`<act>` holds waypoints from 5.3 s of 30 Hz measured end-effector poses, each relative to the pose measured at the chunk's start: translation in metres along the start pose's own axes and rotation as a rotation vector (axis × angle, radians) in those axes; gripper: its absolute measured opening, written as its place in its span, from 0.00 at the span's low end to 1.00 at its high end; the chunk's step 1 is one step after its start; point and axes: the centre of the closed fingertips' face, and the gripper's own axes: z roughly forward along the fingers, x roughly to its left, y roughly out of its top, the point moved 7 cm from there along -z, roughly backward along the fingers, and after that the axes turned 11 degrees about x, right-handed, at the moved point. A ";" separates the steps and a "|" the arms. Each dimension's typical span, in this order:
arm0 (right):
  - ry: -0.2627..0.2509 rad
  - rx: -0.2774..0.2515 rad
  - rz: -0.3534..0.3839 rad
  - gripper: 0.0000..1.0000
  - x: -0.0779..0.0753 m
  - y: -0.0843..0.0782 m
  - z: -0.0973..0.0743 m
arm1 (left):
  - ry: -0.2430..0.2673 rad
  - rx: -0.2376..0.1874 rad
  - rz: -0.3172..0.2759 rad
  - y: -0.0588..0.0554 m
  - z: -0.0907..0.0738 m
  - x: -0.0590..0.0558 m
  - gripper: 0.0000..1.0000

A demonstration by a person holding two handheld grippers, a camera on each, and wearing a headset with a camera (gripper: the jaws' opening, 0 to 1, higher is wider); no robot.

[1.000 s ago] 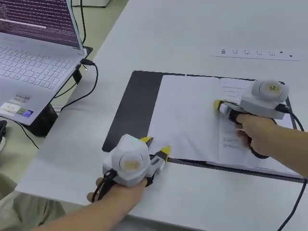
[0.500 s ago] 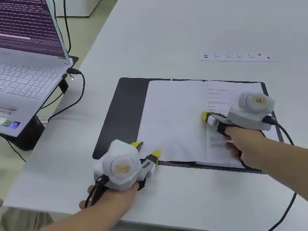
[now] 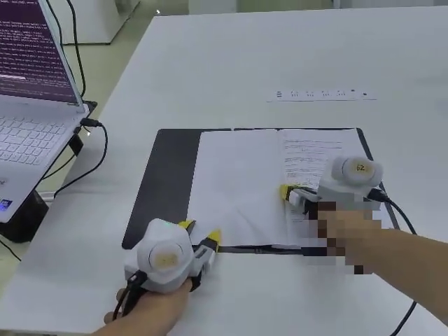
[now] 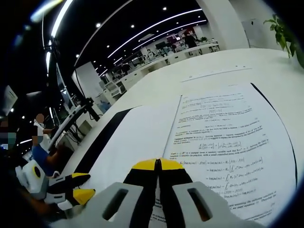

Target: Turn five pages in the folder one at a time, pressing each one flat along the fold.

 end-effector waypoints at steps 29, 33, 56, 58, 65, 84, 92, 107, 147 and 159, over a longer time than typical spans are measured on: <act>0.070 0.023 0.004 0.00 0.023 -0.054 -0.030 | 0.001 -0.001 -0.015 -0.001 0.000 0.000 0.30; 0.084 0.044 0.000 0.00 0.026 -0.061 -0.035 | 0.000 -0.001 -0.016 -0.001 0.000 -0.001 0.30; 0.159 0.126 0.017 0.00 0.043 -0.092 -0.074 | 0.003 0.012 -0.013 0.000 -0.002 -0.001 0.30; 0.164 0.120 0.018 0.00 0.045 -0.091 -0.080 | 0.004 0.019 -0.009 0.001 -0.002 -0.001 0.30; 0.179 0.096 0.024 0.00 0.049 -0.088 -0.093 | 0.008 0.056 -0.002 0.005 -0.001 -0.001 0.30; 0.136 -0.041 0.093 0.00 0.058 -0.055 -0.126 | -0.106 0.140 -0.242 0.038 -0.013 -0.004 0.34; 0.120 -0.076 0.110 0.01 0.052 -0.043 -0.139 | -0.146 0.089 -0.269 0.051 -0.043 -0.015 0.48; 0.013 -0.093 0.010 0.53 0.033 -0.031 -0.161 | -0.100 0.017 -0.101 0.064 -0.082 -0.024 0.76; -0.151 -0.194 -0.200 0.99 -0.004 -0.035 -0.234 | -0.066 0.021 0.039 0.061 -0.129 -0.042 0.99; -0.147 -0.184 -0.206 0.97 -0.016 -0.038 -0.241 | -0.097 0.051 0.065 0.065 -0.108 -0.072 0.99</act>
